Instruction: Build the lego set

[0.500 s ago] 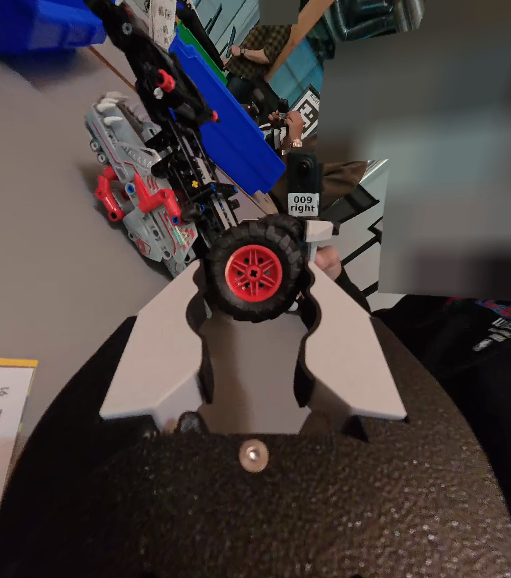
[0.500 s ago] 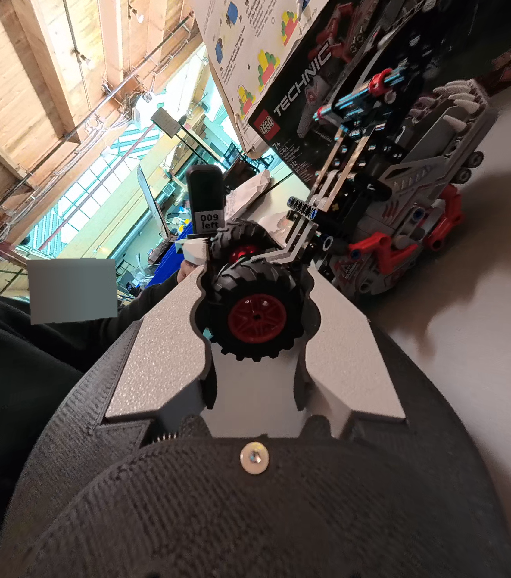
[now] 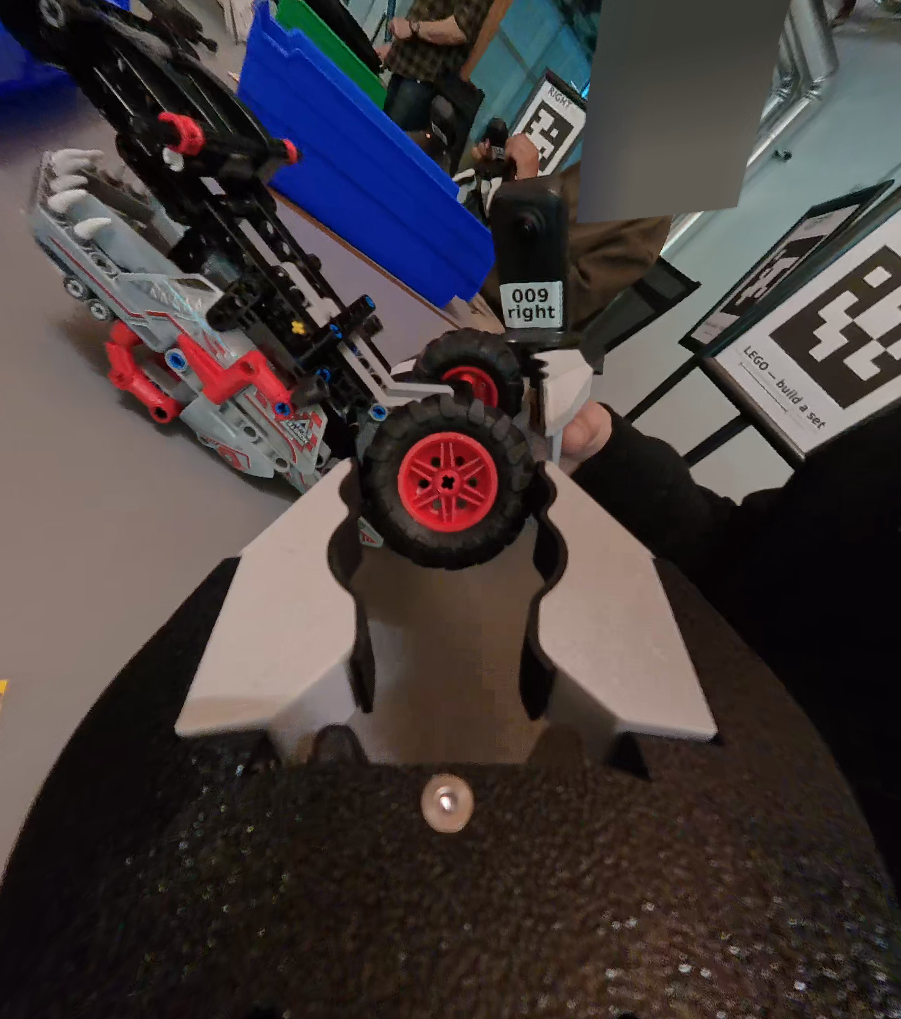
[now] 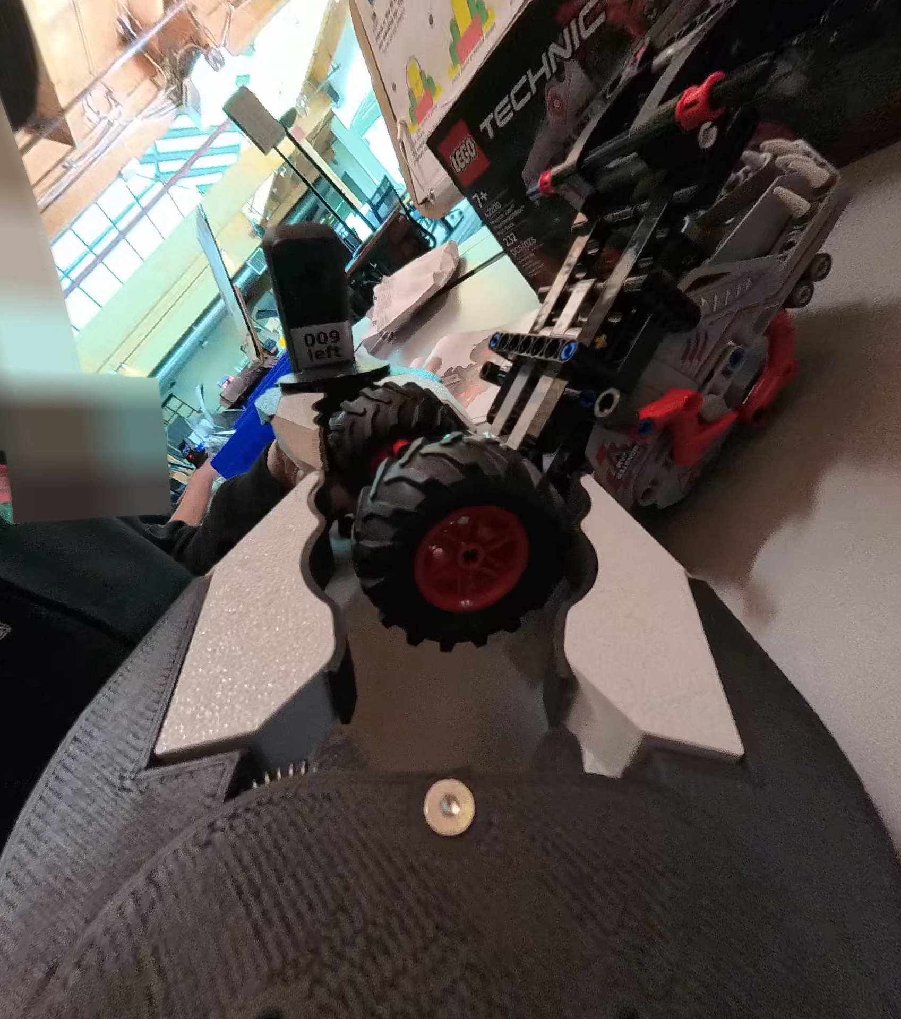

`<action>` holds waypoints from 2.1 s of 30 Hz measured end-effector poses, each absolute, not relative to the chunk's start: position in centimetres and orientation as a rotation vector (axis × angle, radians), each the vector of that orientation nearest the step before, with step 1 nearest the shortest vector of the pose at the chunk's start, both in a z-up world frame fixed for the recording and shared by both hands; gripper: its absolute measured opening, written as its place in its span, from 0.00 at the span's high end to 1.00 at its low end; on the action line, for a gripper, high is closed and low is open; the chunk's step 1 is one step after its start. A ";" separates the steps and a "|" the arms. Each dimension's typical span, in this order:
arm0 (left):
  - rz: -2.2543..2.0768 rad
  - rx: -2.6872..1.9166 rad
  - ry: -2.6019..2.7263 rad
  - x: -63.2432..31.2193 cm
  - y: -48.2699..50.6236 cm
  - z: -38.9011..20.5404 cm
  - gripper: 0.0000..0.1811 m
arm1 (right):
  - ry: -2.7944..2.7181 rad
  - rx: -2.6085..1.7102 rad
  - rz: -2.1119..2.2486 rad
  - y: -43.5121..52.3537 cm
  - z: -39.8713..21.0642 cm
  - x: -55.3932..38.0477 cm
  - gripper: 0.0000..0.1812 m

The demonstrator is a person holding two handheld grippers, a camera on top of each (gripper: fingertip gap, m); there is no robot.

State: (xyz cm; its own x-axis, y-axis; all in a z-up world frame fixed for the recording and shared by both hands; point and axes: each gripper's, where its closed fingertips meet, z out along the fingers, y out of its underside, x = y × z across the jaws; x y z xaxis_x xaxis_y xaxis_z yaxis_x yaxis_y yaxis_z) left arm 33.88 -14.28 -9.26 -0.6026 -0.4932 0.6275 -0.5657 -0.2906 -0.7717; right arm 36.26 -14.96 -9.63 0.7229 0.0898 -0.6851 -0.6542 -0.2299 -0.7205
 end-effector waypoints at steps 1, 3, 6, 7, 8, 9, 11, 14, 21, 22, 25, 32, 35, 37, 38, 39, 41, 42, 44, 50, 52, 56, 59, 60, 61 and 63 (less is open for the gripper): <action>2.079 1.388 -1.834 33.9 -14.2 -9.2 0.67 | 0.465 -1.673 0.747 -15.0 -9.7 36.2 0.55; 2.085 1.409 -1.842 34.0 -14.0 -9.2 0.67 | 0.498 -1.664 0.794 -15.1 -9.9 36.2 0.58; 2.099 1.429 -1.841 34.1 -14.2 -9.2 0.67 | 0.543 -1.613 0.843 -15.2 -9.7 36.4 0.58; 2.104 1.436 -1.834 34.1 -14.4 -9.1 0.67 | 0.554 -1.600 0.848 -15.3 -9.6 36.6 0.58; 2.104 1.443 -1.820 34.2 -14.5 -9.1 0.67 | 0.568 -1.590 0.852 -15.3 -9.5 36.8 0.58; 2.100 1.448 -1.800 34.1 -14.8 -9.2 0.67 | 0.583 -1.580 0.856 -15.3 -9.5 37.0 0.58; 2.095 1.449 -1.751 34.1 -15.2 -9.2 0.67 | 0.608 -1.559 0.859 -15.4 -9.4 37.4 0.58; 2.102 1.450 -1.713 34.1 -15.2 -9.1 0.67 | 0.615 -1.572 0.871 -15.6 -9.5 37.3 0.57; 2.144 1.467 -1.996 33.9 -13.5 -8.8 0.67 | 0.696 -1.816 0.741 -19.6 -9.8 35.9 0.38; 2.145 1.453 -2.076 33.8 -13.4 -8.7 0.67 | 0.727 -1.864 0.685 -20.6 -9.7 35.7 0.39; 2.091 1.392 -2.292 33.0 -14.0 -9.0 0.67 | 0.790 -1.922 0.479 -22.1 -7.5 34.9 0.55; 2.154 1.143 -2.641 30.6 -16.7 -8.1 0.67 | 0.715 -1.956 0.447 -16.6 -6.4 29.7 0.66; 2.185 1.056 -2.838 30.0 -17.0 -8.0 0.69 | 0.671 -1.872 0.532 -15.2 -6.0 28.6 0.88; 2.223 1.027 -2.880 29.7 -17.2 -7.6 0.71 | 0.677 -1.945 0.479 -15.1 -7.6 28.6 0.91; 2.214 1.045 -2.889 29.6 -17.0 -7.8 0.82 | 0.710 -1.999 0.417 -15.5 -8.8 29.1 0.80; 2.130 1.061 -2.902 29.4 -16.9 -8.8 0.86 | 0.743 -2.020 0.377 -15.9 -9.4 29.6 0.75; 2.011 1.101 -2.826 28.7 -17.1 -10.1 0.97 | 0.716 -1.979 0.416 -16.0 -9.0 29.1 0.81; 2.008 1.098 -2.762 28.2 -17.2 -10.1 0.97 | 0.735 -1.967 0.430 -16.2 -9.2 29.1 0.80; 1.990 1.132 -2.703 27.8 -16.7 -10.0 0.89 | 0.743 -2.004 0.433 -16.6 -10.2 28.7 0.74; 1.716 1.400 -2.715 28.1 -13.1 -11.5 0.72 | 0.723 -2.089 0.382 -16.8 -12.1 28.0 0.73; 1.580 1.428 -2.664 28.0 -13.2 -12.9 0.64 | 0.690 -2.107 0.360 -16.8 -12.0 27.9 0.74; 1.461 1.394 -2.674 28.1 -14.9 -14.8 0.55 | 0.651 -2.110 0.305 -16.9 -11.4 28.3 0.74; 1.371 1.358 -2.784 28.4 -15.8 -16.1 0.62 | 0.625 -2.134 0.330 -17.0 -12.0 28.1 0.74; 1.327 1.371 -2.841 28.7 -15.6 -16.4 0.69 | 0.607 -2.156 0.325 -17.2 -12.4 28.1 0.73; 1.325 1.353 -2.893 28.9 -15.5 -16.3 0.72 | 0.590 -2.173 0.305 -17.4 -12.7 28.1 0.72; 1.341 1.318 -2.948 29.0 -15.4 -16.1 0.72 | 0.562 -2.174 0.231 -17.4 -12.5 28.7 0.70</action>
State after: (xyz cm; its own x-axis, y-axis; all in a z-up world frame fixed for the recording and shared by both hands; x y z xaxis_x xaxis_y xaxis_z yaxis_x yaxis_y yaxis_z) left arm 29.00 -15.36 -16.07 -0.6622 -0.7492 -0.0131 -0.4823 0.4395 -0.7578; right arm 28.70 -17.41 -12.53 0.8815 -0.3127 -0.3538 -0.4712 -0.5329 -0.7029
